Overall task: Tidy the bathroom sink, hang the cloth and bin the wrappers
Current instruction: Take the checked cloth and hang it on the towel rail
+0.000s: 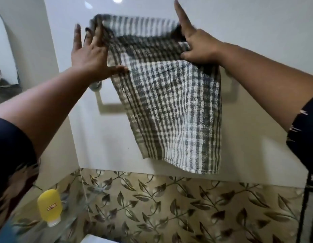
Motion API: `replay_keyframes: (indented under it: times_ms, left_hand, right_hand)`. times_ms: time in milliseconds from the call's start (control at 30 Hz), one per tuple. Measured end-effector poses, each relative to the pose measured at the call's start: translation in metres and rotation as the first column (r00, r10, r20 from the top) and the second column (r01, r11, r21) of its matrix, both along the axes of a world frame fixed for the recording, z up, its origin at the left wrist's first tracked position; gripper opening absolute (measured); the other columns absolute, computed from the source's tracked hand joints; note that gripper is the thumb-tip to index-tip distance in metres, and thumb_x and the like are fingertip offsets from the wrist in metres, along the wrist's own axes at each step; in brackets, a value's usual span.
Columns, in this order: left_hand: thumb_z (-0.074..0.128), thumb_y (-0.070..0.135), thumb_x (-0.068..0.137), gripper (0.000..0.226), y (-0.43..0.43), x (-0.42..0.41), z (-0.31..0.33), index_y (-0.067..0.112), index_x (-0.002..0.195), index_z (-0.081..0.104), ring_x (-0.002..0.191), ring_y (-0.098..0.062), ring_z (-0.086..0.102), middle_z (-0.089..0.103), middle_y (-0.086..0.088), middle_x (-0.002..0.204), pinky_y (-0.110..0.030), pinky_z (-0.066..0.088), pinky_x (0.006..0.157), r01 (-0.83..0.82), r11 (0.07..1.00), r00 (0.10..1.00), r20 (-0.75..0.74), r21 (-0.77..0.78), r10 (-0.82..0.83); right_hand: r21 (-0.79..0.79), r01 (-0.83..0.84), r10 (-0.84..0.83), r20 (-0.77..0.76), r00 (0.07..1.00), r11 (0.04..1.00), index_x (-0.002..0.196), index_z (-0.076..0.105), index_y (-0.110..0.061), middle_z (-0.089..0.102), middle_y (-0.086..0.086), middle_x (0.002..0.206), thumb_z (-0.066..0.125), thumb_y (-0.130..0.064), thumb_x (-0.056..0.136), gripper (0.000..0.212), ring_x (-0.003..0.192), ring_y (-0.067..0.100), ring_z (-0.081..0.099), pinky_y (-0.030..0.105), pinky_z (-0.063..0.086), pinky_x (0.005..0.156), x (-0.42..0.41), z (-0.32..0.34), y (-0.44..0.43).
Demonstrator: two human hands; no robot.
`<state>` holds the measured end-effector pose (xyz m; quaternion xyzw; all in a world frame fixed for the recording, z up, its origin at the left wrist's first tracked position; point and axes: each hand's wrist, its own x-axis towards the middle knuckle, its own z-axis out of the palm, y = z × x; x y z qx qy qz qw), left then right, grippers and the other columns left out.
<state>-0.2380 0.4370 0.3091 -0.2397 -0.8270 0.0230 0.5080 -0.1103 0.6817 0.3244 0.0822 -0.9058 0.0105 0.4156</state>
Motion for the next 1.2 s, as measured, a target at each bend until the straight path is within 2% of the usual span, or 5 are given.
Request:
replay_keyframes:
  times_ms: [167,333,600,1033,1200]
  left_hand:
    - [0.034,0.059,0.091,0.063,0.009,-0.013,-0.004,0.015,0.132,0.05,0.139,-0.033,0.025,0.028,-0.015,0.152,-0.047,0.012,0.114,0.161,0.967,0.809,0.536,0.195,-0.243]
    - [0.055,0.04,0.091,0.038,0.021,-0.014,-0.016,0.005,0.101,0.065,0.053,-0.016,0.063,0.059,-0.01,0.073,-0.02,0.047,0.046,0.263,0.734,0.724,0.374,0.627,-0.579]
    - [0.05,0.067,0.08,0.046,0.03,-0.018,-0.022,0.026,0.092,0.067,0.128,-0.052,0.023,0.04,-0.017,0.133,-0.059,0.014,0.11,0.037,0.669,0.847,0.333,0.742,-0.415]
    - [0.037,0.048,0.095,0.034,0.021,-0.022,-0.037,0.023,0.085,0.058,0.084,-0.024,0.03,0.049,-0.002,0.066,-0.039,0.021,0.086,0.277,0.729,0.833,0.222,0.626,-0.507]
    - [0.047,0.043,0.092,0.037,0.011,-0.038,-0.034,0.014,0.072,0.058,0.082,-0.03,0.055,0.058,-0.014,0.083,-0.041,0.045,0.078,0.287,0.617,0.745,0.234,0.733,-0.625]
  right_hand:
    - [-0.167,0.07,-0.034,0.206,0.978,0.983,0.144,0.01,-0.024,0.053,0.01,0.095,0.042,-0.001,0.092,0.065,0.082,0.026,0.054,0.034,0.043,0.073,-0.002,0.001,0.005]
    - [-0.338,0.132,-0.035,0.28,0.959,0.932,0.113,0.045,-0.011,0.045,0.003,0.069,0.048,-0.014,0.095,0.018,0.052,0.016,0.044,0.02,0.041,0.032,0.009,0.004,0.009]
    - [-0.33,0.074,0.026,0.29,0.957,0.941,0.057,0.057,-0.016,0.053,0.001,0.056,0.059,-0.045,0.087,0.041,0.033,0.008,0.052,0.017,0.044,0.031,0.017,0.0,0.012]
    - [-0.259,0.093,0.03,0.435,0.9,0.961,0.083,0.07,-0.018,0.073,-0.005,0.069,0.07,-0.043,0.068,0.029,0.061,0.01,0.067,0.022,0.052,0.053,0.05,0.014,0.041]
    - [-0.322,0.042,0.047,0.264,0.963,0.946,0.086,0.071,-0.019,0.073,-0.005,0.065,0.07,-0.029,0.078,0.012,0.062,0.008,0.069,0.014,0.054,0.059,0.051,0.007,0.049]
